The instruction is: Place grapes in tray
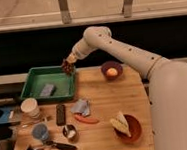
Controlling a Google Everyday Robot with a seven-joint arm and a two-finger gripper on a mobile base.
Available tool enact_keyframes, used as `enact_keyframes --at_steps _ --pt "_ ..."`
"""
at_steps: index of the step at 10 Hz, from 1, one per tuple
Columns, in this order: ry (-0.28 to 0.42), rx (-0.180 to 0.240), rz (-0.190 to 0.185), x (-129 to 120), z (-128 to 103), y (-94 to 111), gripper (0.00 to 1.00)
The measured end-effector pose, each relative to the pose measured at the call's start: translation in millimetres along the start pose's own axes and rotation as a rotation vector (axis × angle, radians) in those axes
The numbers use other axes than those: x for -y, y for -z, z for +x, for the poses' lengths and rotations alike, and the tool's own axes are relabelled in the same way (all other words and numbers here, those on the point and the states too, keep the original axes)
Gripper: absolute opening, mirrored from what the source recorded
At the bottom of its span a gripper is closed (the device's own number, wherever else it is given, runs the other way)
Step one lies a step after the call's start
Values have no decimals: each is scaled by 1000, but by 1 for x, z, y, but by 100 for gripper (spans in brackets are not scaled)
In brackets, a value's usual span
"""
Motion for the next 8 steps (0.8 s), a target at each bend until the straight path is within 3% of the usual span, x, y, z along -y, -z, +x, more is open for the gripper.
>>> enact_keyframes --at_steps 2,4,6,8 --pt "-14 -20 -60 -2 10 -29 0" --pt "-29 -76 -120 -6 24 -60 0" --pt "-39 -126 -159 -6 38 -78 0" --pt "-41 -129 -160 -4 40 -78 12"
